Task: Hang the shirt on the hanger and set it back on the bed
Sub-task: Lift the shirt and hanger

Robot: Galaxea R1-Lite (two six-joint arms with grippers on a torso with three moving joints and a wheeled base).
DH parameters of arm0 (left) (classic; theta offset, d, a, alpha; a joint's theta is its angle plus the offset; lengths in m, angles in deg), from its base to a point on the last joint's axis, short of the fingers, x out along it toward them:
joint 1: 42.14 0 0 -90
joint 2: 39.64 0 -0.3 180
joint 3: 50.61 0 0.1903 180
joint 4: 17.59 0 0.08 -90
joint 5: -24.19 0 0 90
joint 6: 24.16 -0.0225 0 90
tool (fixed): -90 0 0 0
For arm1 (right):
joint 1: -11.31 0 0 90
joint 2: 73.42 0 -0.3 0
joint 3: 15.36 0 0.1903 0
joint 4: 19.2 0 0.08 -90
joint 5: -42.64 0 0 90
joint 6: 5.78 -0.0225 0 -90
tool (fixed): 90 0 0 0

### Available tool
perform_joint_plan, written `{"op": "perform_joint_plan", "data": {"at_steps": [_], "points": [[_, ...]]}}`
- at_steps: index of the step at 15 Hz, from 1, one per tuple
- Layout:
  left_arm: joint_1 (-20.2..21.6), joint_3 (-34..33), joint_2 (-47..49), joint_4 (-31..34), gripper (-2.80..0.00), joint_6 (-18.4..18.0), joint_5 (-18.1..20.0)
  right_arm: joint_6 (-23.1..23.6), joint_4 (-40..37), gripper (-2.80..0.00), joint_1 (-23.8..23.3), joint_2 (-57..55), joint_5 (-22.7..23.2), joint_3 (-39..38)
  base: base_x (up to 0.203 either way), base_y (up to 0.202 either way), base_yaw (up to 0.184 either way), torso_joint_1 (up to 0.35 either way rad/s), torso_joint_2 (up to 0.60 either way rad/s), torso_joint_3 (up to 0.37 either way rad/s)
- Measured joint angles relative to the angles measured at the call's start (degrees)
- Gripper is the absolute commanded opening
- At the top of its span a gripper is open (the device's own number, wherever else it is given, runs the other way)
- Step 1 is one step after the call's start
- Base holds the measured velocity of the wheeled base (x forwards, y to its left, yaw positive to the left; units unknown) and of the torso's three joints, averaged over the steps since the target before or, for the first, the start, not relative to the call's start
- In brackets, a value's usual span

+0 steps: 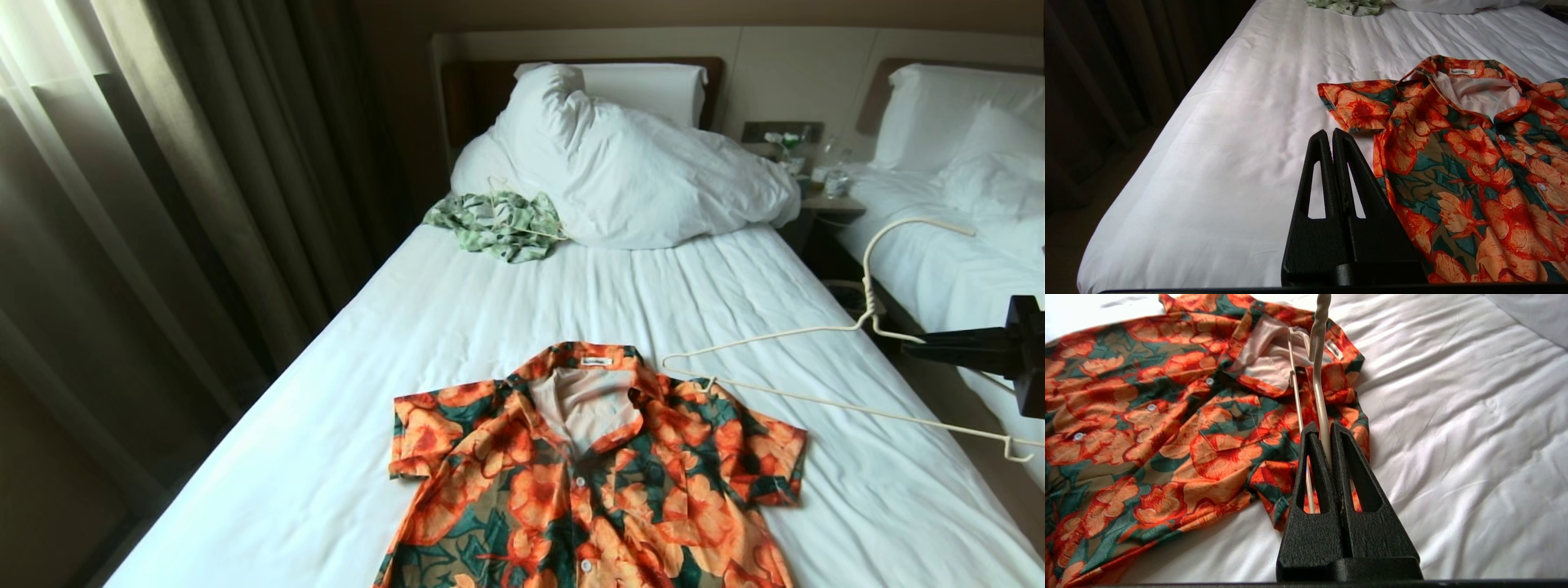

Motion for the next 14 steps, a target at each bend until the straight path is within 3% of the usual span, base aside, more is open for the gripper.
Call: {"op": "perform_joint_plan", "data": {"at_steps": [4,6,11,14], "points": [[-0.01,0.00,0.00,0.00,-2.80,-0.02,-0.02,-0.31,0.55,-2.80,-2.06,-0.09,14.10,-0.81,0.000,0.000,0.000,0.000,0.00,0.000],[-0.01,0.00,0.00,0.02,-2.80,-0.02,-0.05,-0.33,0.75,-2.80,-2.78,-0.58,17.71,-2.36,0.000,0.000,0.000,0.000,0.00,0.000],[-0.01,0.00,0.00,0.05,-2.80,-0.34,0.03,-0.31,5.00,-2.80,-2.22,-2.68,18.14,-6.69,0.000,0.000,0.000,0.000,0.00,0.000],[-0.01,2.24,1.29,0.38,-2.80,-2.81,1.73,-0.31,5.14,-2.80,-2.12,-2.36,18.17,-8.16,0.000,0.000,0.000,0.000,0.00,0.000]]}}
